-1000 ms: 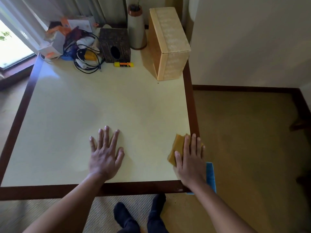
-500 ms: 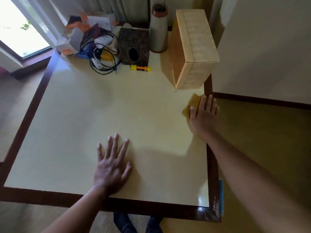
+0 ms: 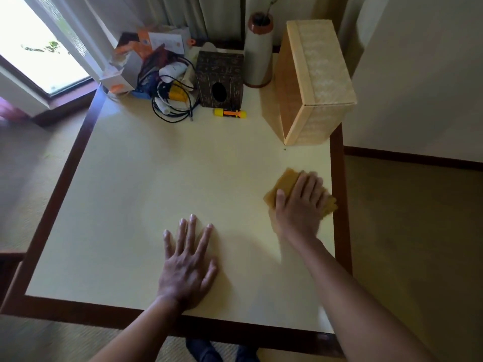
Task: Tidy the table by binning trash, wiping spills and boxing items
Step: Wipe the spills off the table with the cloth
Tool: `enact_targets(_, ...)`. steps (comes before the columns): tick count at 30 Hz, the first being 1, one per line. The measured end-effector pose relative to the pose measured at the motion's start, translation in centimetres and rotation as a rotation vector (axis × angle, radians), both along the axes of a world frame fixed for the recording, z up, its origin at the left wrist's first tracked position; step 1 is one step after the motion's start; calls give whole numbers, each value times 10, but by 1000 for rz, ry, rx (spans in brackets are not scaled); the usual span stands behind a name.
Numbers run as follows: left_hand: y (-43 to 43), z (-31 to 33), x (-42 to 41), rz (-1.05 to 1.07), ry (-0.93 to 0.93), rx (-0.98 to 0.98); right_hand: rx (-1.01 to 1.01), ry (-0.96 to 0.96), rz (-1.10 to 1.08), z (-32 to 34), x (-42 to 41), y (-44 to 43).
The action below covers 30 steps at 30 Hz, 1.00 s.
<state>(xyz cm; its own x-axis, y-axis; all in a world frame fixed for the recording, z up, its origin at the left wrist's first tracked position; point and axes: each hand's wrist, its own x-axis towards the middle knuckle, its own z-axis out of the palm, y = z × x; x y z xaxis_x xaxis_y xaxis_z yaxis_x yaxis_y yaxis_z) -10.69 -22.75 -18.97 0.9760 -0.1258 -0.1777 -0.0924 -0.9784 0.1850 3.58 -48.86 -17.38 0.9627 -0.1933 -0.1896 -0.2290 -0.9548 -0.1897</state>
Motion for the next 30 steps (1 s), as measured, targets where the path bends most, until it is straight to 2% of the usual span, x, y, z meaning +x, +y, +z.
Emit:
enact_targets(2,0,0,-1,-3,-10,-6,28,17,-22,-1,33,31)
enact_targets(6,2,-1,0,26,-25,-22,75,0,400,-3,38,95)
enact_targets(10,2,-3,0,31,-39,-15,54,-11,617,-4,-18,62)
enact_targets(12,2,-4,2,37,-36,-6,40,-12,553,-4,-50,14)
enact_targets(15,-2,-2,1,46,-9,4,-26,14,273,-1,-89,-58)
enact_targets(17,-2,-2,-1,55,3,-3,-52,19,71,1,-114,-66)
enact_targets(19,-2,-1,-1,68,15,-7,-21,10,2,0,-139,-38)
enact_targets(21,-1,-1,0,67,23,13,54,0,113,2,-164,6)
enact_targets(23,0,-2,1,58,27,28,93,23,315,4,-192,43)
enact_targets(26,0,-3,1,52,11,25,115,60,542,5,-224,40)
enact_targets(28,1,-5,2,56,0,28,98,30,553,2,-232,0)
enact_targets(30,1,-5,2,54,-4,21,29,20,418,-1,-239,-49)
